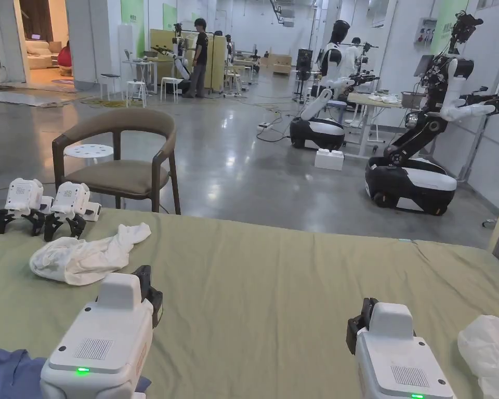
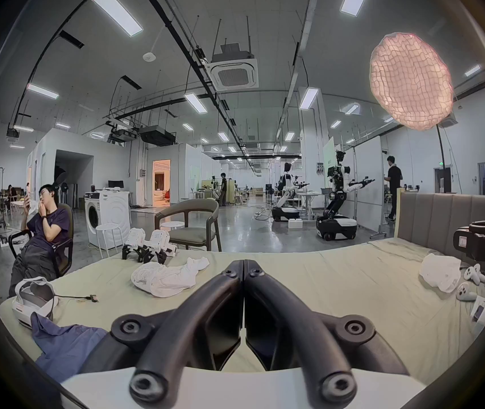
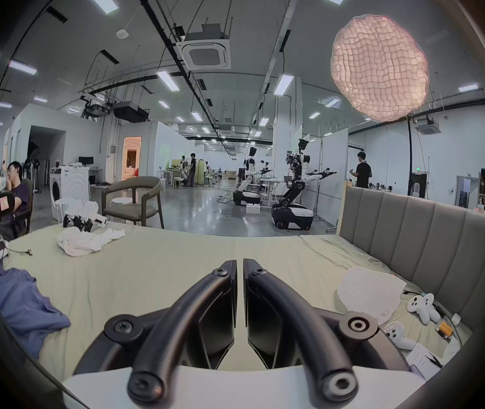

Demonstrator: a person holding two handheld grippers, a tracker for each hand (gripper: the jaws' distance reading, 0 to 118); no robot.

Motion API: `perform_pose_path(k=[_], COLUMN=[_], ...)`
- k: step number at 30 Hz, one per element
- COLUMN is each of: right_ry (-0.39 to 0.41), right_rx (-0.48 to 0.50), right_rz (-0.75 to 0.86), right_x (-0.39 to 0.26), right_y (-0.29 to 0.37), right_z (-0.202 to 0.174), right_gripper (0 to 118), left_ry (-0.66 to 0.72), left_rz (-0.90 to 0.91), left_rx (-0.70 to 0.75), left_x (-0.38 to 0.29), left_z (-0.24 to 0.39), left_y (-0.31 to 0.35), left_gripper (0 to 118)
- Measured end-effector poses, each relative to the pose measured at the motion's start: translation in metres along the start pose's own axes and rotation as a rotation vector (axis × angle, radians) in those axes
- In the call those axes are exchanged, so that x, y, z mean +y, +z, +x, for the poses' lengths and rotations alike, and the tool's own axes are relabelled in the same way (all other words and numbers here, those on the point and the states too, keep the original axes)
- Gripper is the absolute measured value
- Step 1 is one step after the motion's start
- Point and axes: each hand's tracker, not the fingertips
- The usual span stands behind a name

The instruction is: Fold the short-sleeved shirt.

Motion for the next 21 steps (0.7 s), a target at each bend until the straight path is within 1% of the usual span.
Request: perform_pose_path(k=[2,3,5,8,10,11,12,13,14,15,16,17,18,19,21], right_ry=[0.004,-0.022,-0.171,-0.397,-0.514,-0.566,-0.592,-0.558,-0.472,-0.319,-0.067,0.146,0.299,0.443,0.644], right_rx=[0.000,-0.002,0.010,0.012,0.023,0.027,0.032,0.035,0.051,0.061,0.062,0.070,0.095,0.125,0.098], right_rz=[-0.014,-0.027,-0.029,-0.032,-0.016,-0.015,-0.014,-0.015,-0.022,-0.034,-0.017,0.007,0.035,0.034,0.034], right_x=[0.000,0.001,0.004,0.011,0.012,0.013,0.013,0.015,0.018,0.022,0.027,0.030,0.029,0.028,0.024], right_y=[0.000,0.000,0.001,0.002,0.003,0.003,0.003,0.001,-0.002,-0.004,-0.003,-0.001,0.001,-0.001,-0.001], right_z=[0.001,0.003,0.012,0.026,0.034,0.037,0.039,0.039,0.036,0.030,0.018,0.008,0.001,-0.008,-0.017], right_gripper=[3,3,3,3,3,3,2,2,2,2,2,2,2,2,2], left_ry=[-0.011,-0.004,0.122,0.446,0.638,0.711,0.724,0.636,0.415,0.173,-0.089,-0.303,-0.460,-0.581,-0.805], left_rz=[-0.014,-0.019,-0.027,-0.041,-0.027,-0.022,-0.022,-0.026,-0.036,-0.052,-0.064,-0.064,-0.066,-0.065,-0.065], left_rx=[0.003,0.005,0.020,-0.004,-0.021,-0.025,-0.022,-0.012,0.006,0.016,0.014,-0.008,-0.027,-0.037,-0.027], left_x=[-0.001,-0.002,-0.001,-0.001,-0.004,-0.005,-0.004,0.000,0.006,0.010,0.017,0.015,0.013,0.011,0.005], left_z=[0.000,-0.002,-0.009,-0.031,-0.042,-0.046,-0.048,-0.044,-0.035,-0.025,-0.008,0.002,0.009,0.013,0.020], left_y=[-0.001,-0.001,-0.001,-0.003,-0.003,-0.003,-0.003,-0.003,-0.003,-0.004,0.001,0.002,0.003,0.004,0.001], left_gripper=[0,0,0,0,0,0,0,0,0,0,0,0,0,0,0])
